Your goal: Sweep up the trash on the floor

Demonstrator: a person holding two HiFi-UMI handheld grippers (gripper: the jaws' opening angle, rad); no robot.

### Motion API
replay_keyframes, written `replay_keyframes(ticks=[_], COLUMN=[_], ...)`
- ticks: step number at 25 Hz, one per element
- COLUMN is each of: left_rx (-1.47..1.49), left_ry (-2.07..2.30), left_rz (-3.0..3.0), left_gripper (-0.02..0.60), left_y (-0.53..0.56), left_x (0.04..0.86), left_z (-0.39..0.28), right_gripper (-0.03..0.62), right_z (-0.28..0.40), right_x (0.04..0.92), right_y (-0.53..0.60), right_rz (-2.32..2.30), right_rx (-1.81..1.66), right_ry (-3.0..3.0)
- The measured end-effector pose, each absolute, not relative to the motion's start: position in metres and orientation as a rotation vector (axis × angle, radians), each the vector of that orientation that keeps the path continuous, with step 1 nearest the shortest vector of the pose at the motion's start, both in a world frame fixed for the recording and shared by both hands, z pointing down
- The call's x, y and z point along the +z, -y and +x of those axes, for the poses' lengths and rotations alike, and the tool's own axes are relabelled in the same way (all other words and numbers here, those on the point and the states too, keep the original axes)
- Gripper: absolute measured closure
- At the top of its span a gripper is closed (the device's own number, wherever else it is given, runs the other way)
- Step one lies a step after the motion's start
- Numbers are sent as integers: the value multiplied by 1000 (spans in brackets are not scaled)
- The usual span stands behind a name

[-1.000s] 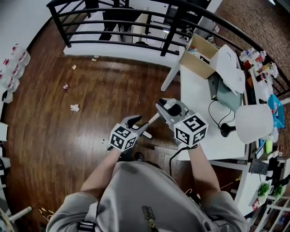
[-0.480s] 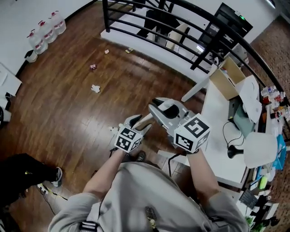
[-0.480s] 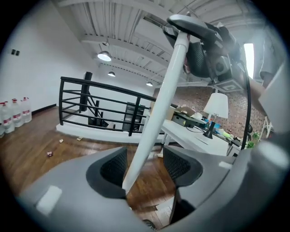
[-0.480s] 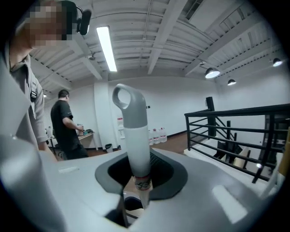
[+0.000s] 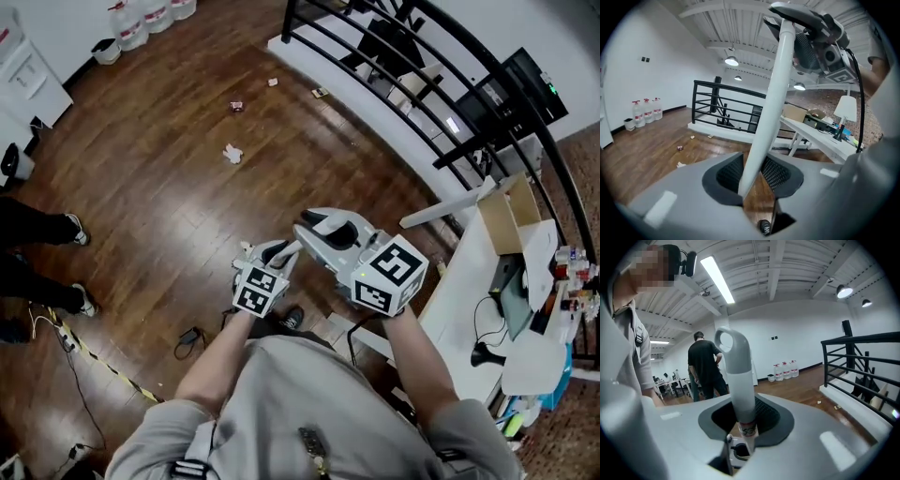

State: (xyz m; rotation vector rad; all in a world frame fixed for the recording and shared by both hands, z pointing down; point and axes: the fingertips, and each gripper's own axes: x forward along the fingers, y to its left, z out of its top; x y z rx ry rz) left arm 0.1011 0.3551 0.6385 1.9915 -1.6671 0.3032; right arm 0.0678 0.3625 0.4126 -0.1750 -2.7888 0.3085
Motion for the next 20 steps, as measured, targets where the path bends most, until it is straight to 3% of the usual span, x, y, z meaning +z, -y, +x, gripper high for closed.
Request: replay_keyframes(ticks=[8,20], left_rx=[272,339], left_ry=[1735,1647], left_rz=[1826,1634], left_gripper=[474,475], left_y=[-357,-295], left_x=[683,802], left_z=[29,-33], right_gripper=[519,522], right_z=[-18,-89], right_x=[459,582], right_y=[-354,-287], right_rz=[-286,-450], right_rx=[298,209], right_ry=[2683,2490])
